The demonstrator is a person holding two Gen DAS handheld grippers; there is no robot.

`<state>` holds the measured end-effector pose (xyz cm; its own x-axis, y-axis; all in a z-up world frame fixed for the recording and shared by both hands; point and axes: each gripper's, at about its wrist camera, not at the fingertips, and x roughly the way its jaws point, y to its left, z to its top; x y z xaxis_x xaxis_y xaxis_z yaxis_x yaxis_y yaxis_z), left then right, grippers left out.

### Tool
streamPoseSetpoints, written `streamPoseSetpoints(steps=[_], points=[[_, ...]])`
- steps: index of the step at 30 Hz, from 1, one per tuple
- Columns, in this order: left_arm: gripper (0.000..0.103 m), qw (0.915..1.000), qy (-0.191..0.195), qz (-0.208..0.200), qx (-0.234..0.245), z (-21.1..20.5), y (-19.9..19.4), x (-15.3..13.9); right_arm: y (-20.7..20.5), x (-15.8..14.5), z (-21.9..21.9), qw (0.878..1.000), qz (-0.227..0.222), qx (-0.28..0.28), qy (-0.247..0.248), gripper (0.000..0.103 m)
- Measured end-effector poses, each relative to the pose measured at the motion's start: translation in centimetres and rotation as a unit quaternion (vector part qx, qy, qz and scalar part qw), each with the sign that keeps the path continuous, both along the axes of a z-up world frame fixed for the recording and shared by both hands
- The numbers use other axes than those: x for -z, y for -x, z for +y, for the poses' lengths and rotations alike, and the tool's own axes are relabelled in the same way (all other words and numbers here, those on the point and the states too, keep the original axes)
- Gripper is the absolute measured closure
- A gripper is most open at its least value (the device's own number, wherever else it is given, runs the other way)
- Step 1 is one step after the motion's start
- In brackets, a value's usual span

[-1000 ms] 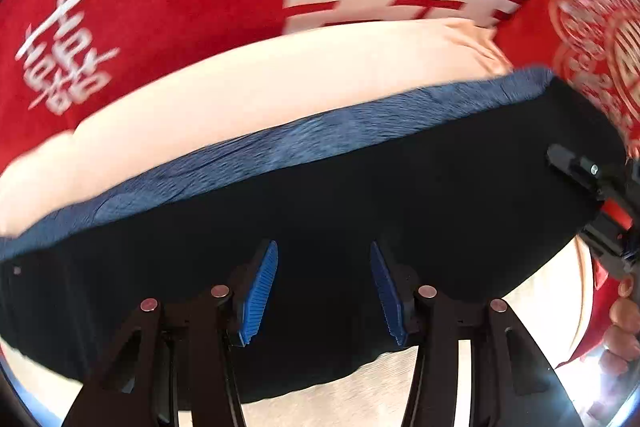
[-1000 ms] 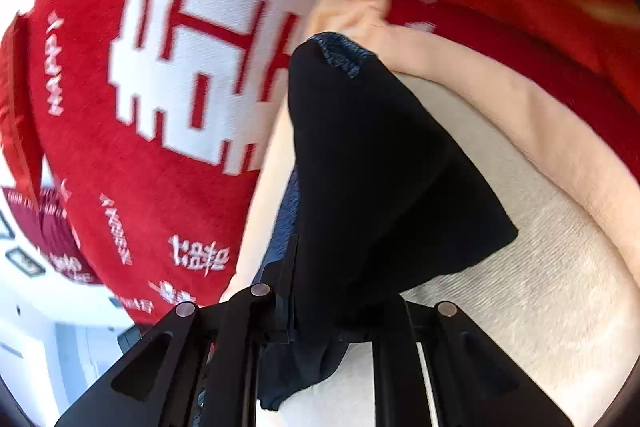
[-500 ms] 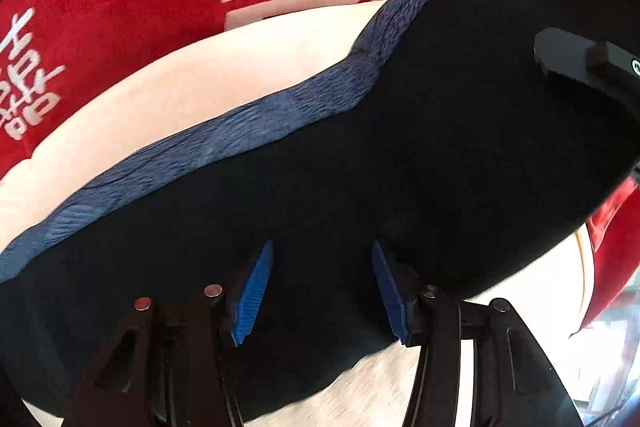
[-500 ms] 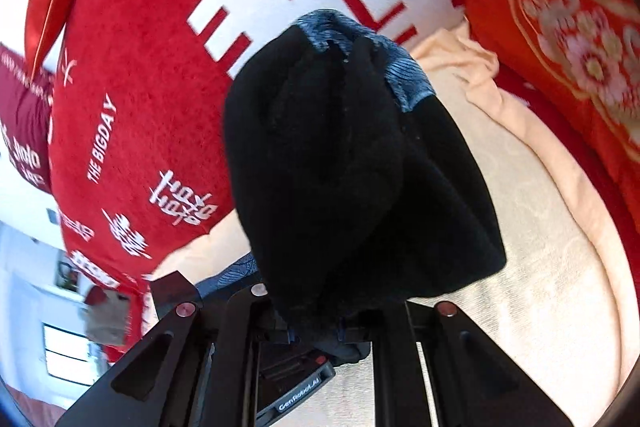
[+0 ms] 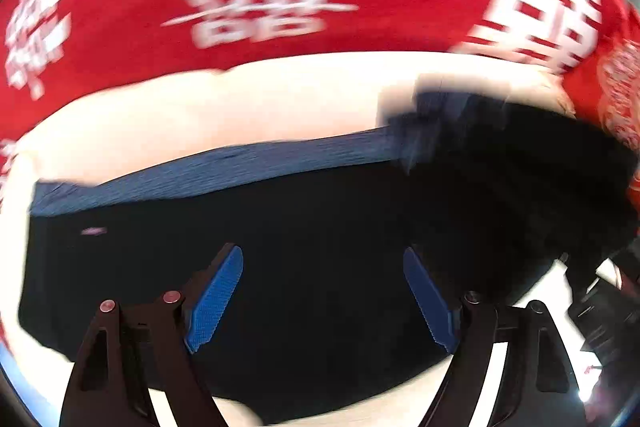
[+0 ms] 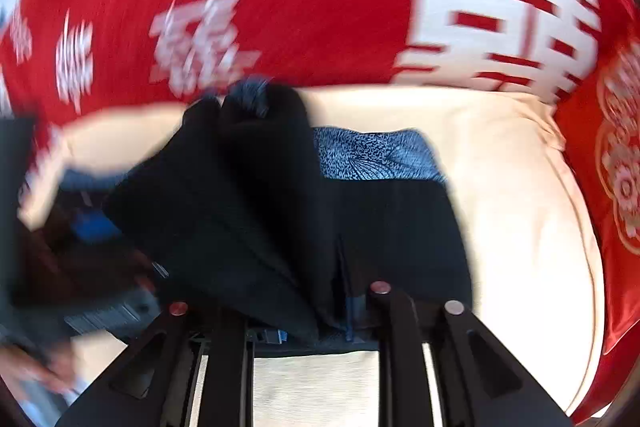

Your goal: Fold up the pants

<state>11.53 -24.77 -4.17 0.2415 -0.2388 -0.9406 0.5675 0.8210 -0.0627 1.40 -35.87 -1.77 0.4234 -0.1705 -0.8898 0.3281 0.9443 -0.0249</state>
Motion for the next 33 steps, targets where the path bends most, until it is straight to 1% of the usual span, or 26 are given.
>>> streamPoseSetpoints(steps=[1,2,3,4,5,6,7,8,9,11,12,13,14,15,16,17,18,19,22,23,24,25,28,30,32,33], points=[[0.019,0.9999,-0.009,-0.002,-0.011,1.7,-0.7,0.4,-0.8,1.2,1.8,0.999,0.022,-0.015,0.029,0.075],[0.019,0.9997,-0.016,-0.003,-0.018,3.4,-0.9,0.7,-1.3,2.2,3.6,0.996,0.042,-0.032,0.067,0.071],[0.019,0.9996,-0.02,-0.002,-0.022,4.4,-0.9,1.4,-1.7,3.0,5.7,0.99,0.058,-0.055,0.117,0.062],[0.019,0.9994,-0.026,-0.001,-0.025,5.6,-1.3,1.6,-1.9,3.4,7.7,0.981,0.07,-0.085,0.161,0.057],[0.019,0.9993,-0.028,-0.002,-0.026,6.1,-1.9,1.8,-1.6,3.5,9.6,0.973,0.072,-0.116,0.185,0.052],[0.019,0.9992,-0.029,-0.004,-0.025,6.7,-2.1,1.7,-1.1,3.2,10.6,0.97,0.068,-0.136,0.189,0.051],[0.019,0.9993,-0.03,-0.004,-0.023,7.0,-2.1,1.6,-0.4,2.6,11.4,0.969,0.06,-0.156,0.18,0.051],[0.019,0.9994,-0.028,0.0,-0.02,7.4,-2.2,1.4,0.2,1.9,11.6,0.971,0.055,-0.164,0.165,0.05],[0.019,0.9996,-0.022,0.008,-0.017,7.3,-2.3,1.2,0.9,0.9,11.2,0.976,0.047,-0.163,0.136,0.05],[0.019,0.9997,-0.001,0.022,-0.005,6.9,-2.2,0.3,2.1,-0.8,8.5,0.99,0.027,-0.128,0.051,0.05],[0.019,0.9994,0.013,0.031,0.006,6.5,-2.0,-0.4,2.7,-1.4,6.5,0.995,0.016,-0.1,-0.011,0.05],[0.019,0.9989,0.023,0.039,0.014,6.0,-2.1,-0.7,3.3,-1.7,4.0,0.995,0.007,-0.06,-0.081,0.05],[0.019,0.997,0.045,0.057,0.027,5.4,-1.7,-1.3,3.9,-1.4,2.1,0.99,0.002,-0.024,-0.141,0.05],[0.019,0.9954,0.057,0.07,0.034,4.8,-1.6,-1.6,4.7,-0.7,-0.7,0.975,-0.003,0.024,-0.221,0.05],[0.019,0.9928,0.071,0.087,0.041,4.3,-1.3,-1.8,5.2,-0.1,-2.3,0.961,-0.01,0.052,-0.272,0.05],[0.019,0.9898,0.082,0.106,0.048,3.6,-1.0,-1.9,6.0,0.8,-4.1,0.94,-0.022,0.088,-0.33,0.05],[0.019,0.9876,0.087,0.12,0.051,2.8,-0.7,-1.8,6.5,1.6,-5.1,0.922,-0.03,0.111,-0.369,0.05],[0.019,0.9844,0.092,0.14,0.054,2.2,-0.5,-1.4,7.1,2.7,-5.7,0.9,-0.033,0.136,-0.414,0.05],[0.019,0.9774,0.1,0.183,0.033,1.2,-0.4,0.0,8.6,5.5,-6.8,0.845,-0.041,0.197,-0.495,0.05],[0.019,0.9752,0.105,0.194,0.024,1.3,-0.5,0.2,8.8,5.9,-6.5,0.83,-0.048,0.211,-0.514,0.05],[0.019,0.9728,0.109,0.204,0.015,1.4,-0.6,0.5,9.0,6.0,-6.6,0.819,-0.067,0.216,-0.528,0.05],[0.019,0.9711,0.113,0.21,0.006,1.5,-0.7,0.6,9.1,5.8,-6.6,0.81,-0.084,0.214,-0.539,0.05],[0.019,0.975,0.105,0.196,0.01,1.6,-0.5,0.5,9.5,5.3,-6.0,0.798,-0.109,0.197,-0.559,0.05],[0.019,0.9786,0.087,0.185,0.022,1.1,-0.2,0.9,9.8,5.1,-5.5,0.796,-0.109,0.193,-0.563,0.05],[0.019,0.9789,0.079,0.186,0.028,0.8,0.1,1.5,9.7,5.4,-5.5,0.798,-0.103,0.2,-0.56,0.05],[0.019,0.9792,0.075,0.186,0.029,0.7,0.3,1.9,9.4,5.7,-5.6,0.795,-0.103,0.205,-0.562,0.05]])
